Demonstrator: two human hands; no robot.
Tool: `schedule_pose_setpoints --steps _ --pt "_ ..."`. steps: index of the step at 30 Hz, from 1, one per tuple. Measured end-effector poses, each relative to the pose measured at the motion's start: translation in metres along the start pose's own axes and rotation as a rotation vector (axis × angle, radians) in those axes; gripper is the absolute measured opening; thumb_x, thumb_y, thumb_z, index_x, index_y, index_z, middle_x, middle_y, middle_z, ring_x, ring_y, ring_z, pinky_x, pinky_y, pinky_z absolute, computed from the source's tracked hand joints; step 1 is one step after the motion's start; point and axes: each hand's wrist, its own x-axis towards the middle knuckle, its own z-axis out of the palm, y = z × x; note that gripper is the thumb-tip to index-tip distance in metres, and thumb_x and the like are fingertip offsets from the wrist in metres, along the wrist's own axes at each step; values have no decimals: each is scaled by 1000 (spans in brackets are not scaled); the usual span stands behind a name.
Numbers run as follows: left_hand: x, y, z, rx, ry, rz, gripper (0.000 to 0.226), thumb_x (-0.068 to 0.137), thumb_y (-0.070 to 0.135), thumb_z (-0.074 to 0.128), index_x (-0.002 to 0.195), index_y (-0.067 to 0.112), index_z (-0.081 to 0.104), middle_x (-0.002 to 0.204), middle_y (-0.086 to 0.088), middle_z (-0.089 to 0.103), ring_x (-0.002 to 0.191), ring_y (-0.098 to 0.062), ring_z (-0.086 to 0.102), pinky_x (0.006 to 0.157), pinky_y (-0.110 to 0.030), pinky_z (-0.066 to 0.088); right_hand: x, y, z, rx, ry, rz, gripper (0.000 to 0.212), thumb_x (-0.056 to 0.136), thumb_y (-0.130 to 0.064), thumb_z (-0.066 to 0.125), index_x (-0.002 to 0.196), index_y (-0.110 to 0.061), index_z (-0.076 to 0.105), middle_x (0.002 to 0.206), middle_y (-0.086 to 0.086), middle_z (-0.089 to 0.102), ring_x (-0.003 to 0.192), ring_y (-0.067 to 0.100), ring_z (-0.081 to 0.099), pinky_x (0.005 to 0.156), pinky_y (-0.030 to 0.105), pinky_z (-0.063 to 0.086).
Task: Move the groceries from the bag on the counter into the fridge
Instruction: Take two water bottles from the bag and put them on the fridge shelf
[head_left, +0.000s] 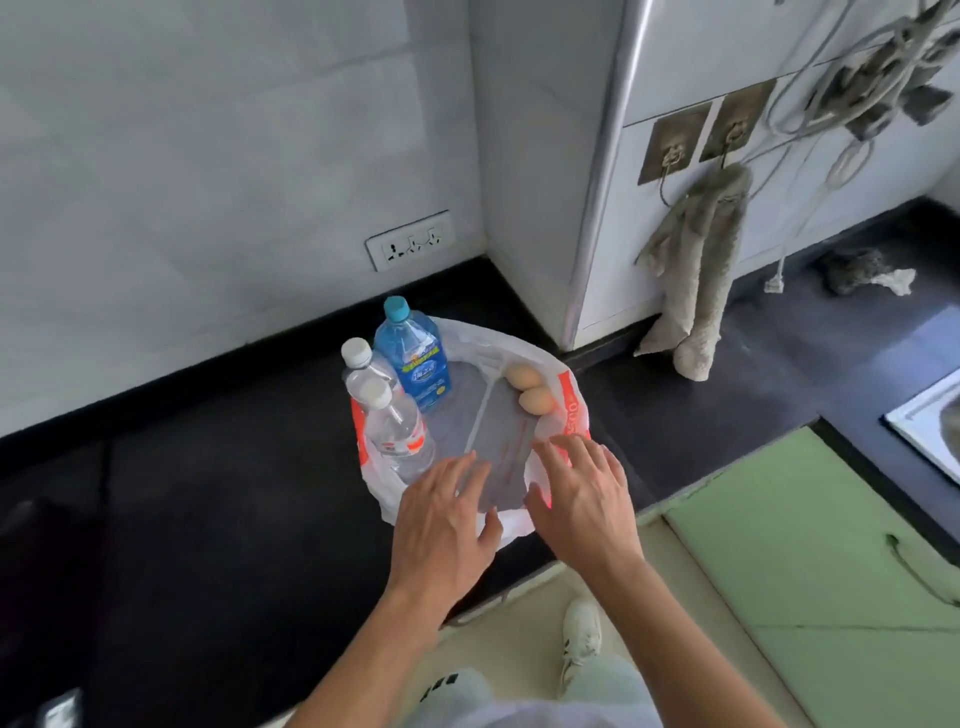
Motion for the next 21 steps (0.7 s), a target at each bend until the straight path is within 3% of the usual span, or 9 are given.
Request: schedule_pose_setpoints --steps 3,7,13,17,21 --pt "13 5 0 -8 39 -108 51 84 39 59 130 17 58 134 -3 59 123 -23 55 99 -42 50 35 8 -4 23 -55 -98 49 80 -38 49 125 -21 59 121 3 62 117 27 56 102 48 46" --pt "11 10 -7 -30 110 -263 52 81 35 68 129 17 60 133 -2 61 123 -22 57 97 -41 51 71 6 -4 35 -107 -217 47 78 -33 63 123 -20 62 118 6 64 115 33 58 107 56 41" --pt "-10 5 -13 -53 245 -491 48 80 31 70 125 17 63 126 2 64 115 -18 60 95 -34 50 98 -23 -4 71 -245 -349 49 91 -36 64 137 -25 54 140 6 57 129 33 53 107 51 42" --pt "-14 -10 -14 -143 305 -683 55 83 43 72 132 22 56 130 6 62 118 -12 57 97 -24 44 110 -45 2 164 -194 -414 39 92 -27 65 129 -17 60 131 10 63 117 33 61 91 45 53" --pt "7 -20 -28 -269 350 -789 68 81 54 70 139 28 46 137 8 55 124 -10 53 94 -16 33 134 -71 7 285 -227 -462 35 96 -21 60 130 -12 58 125 13 63 108 33 61 81 39 52"
